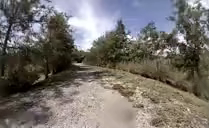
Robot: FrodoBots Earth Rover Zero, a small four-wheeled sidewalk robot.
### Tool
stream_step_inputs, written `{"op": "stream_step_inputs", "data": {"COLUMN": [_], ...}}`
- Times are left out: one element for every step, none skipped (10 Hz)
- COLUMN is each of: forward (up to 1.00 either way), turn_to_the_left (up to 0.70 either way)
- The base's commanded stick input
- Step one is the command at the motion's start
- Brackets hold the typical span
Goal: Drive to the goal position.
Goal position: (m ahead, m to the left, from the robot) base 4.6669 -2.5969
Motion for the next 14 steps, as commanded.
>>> {"op": "stream_step_inputs", "data": {"forward": [0.84, 0.84, 0.84, 0.84, 0.84, 0.84, 0.84, 0.84, 0.84, 0.84, 0.84, 0.84, 0.84, 0.84], "turn_to_the_left": [0.0, 0.0, 0.0, 0.0, 0.0, 0.0, 0.0, 0.0, 0.0, 0.0, 0.0, 0.0, 0.0, 0.0]}}
